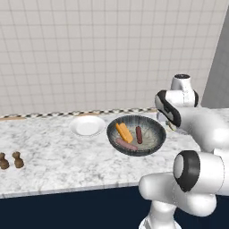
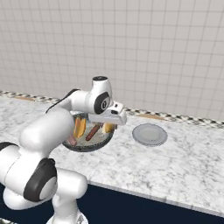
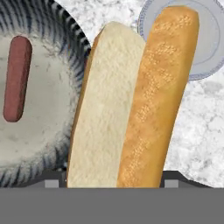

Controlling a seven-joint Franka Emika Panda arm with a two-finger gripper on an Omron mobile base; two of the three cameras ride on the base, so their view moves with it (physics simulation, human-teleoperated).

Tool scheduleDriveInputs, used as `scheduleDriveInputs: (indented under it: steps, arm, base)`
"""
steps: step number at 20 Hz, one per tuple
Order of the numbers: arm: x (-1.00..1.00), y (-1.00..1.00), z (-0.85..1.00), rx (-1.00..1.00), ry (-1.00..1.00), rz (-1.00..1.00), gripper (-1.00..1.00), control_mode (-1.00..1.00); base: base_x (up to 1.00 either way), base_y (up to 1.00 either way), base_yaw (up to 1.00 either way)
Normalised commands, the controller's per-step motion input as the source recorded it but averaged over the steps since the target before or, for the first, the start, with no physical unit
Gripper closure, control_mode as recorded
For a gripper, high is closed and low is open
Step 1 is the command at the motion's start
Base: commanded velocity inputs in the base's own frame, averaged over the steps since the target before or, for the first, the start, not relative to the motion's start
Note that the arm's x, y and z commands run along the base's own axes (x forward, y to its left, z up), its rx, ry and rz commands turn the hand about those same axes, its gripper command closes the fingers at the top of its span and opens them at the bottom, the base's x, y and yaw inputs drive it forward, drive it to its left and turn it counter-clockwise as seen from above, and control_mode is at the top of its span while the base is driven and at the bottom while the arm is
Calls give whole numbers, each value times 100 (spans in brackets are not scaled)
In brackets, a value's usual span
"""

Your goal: Place one bun and one sausage from the bowl on each plate.

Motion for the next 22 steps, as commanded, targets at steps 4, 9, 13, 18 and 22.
scheduleDriveInputs:
  steps: [4, 9, 13, 18, 22]
  arm:
    - [41, -100, -6, 2, 8, -1, 100, -100]
    - [41, -100, -53, 9, 8, 0, 100, -100]
    - [58, -95, -53, 7, 0, 3, 100, -100]
    - [80, -56, -20, 5, 6, 3, 100, -100]
    - [73, -49, -47, 3, 11, 4, 100, -100]
  base:
    - [0, 0, 0]
    - [0, 0, 0]
    - [0, 0, 0]
    - [0, 0, 0]
    - [0, 0, 0]
